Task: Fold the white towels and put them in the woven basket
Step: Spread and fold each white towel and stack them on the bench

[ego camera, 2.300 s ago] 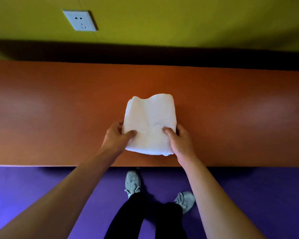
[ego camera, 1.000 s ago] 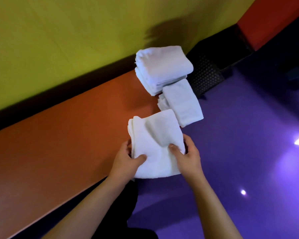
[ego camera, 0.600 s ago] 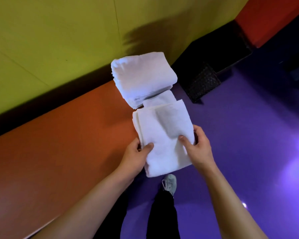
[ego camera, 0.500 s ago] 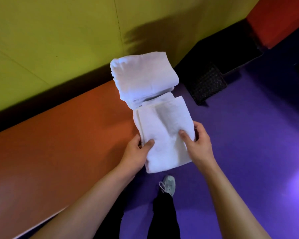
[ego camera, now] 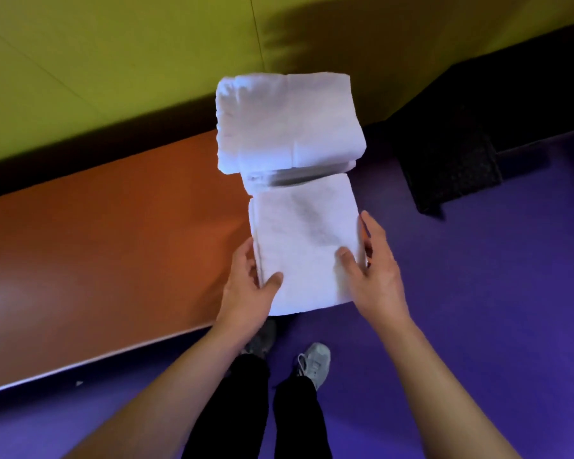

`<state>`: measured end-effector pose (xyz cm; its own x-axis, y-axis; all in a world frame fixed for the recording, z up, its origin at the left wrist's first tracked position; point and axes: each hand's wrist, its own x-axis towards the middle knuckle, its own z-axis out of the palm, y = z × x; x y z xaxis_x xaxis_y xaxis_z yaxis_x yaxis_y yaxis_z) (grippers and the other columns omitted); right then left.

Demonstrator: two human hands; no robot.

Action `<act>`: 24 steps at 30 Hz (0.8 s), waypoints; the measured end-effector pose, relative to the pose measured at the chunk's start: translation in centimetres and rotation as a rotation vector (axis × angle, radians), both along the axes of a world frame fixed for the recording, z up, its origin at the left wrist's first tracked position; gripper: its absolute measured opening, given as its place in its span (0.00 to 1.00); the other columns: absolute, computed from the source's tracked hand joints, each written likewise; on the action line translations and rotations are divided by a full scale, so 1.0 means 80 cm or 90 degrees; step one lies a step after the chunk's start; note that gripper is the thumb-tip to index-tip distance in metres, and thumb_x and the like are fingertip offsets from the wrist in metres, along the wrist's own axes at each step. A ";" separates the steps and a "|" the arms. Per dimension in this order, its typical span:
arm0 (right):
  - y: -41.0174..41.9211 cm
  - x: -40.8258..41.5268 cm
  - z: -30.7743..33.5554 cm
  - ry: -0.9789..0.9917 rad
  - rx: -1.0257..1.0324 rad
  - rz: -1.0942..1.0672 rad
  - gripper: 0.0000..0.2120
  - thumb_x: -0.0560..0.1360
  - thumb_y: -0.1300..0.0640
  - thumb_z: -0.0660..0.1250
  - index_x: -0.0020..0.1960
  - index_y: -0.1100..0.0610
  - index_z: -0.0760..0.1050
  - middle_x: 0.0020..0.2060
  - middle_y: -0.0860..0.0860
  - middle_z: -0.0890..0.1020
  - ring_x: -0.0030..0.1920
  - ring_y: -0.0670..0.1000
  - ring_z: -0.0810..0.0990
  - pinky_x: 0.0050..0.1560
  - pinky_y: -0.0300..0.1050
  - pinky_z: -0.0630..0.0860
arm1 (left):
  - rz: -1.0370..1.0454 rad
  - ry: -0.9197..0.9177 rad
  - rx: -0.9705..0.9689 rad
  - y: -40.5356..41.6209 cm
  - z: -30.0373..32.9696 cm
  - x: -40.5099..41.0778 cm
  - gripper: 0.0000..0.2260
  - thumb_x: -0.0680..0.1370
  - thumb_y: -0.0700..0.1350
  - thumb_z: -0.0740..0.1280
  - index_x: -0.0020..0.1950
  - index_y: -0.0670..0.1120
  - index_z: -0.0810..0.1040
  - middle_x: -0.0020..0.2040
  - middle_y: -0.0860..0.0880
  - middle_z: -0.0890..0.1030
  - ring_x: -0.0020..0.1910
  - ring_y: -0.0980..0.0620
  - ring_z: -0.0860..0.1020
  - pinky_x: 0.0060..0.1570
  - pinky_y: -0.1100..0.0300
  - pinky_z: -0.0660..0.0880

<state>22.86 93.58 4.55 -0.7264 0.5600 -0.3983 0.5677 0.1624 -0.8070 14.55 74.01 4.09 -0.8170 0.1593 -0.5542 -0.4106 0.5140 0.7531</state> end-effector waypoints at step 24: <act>0.053 -0.030 -0.057 0.019 0.334 0.283 0.17 0.81 0.43 0.63 0.69 0.38 0.73 0.72 0.34 0.71 0.79 0.43 0.58 0.78 0.64 0.47 | -0.307 0.286 -0.226 0.037 -0.029 -0.004 0.20 0.83 0.46 0.63 0.75 0.57 0.69 0.75 0.56 0.68 0.79 0.50 0.51 0.75 0.40 0.57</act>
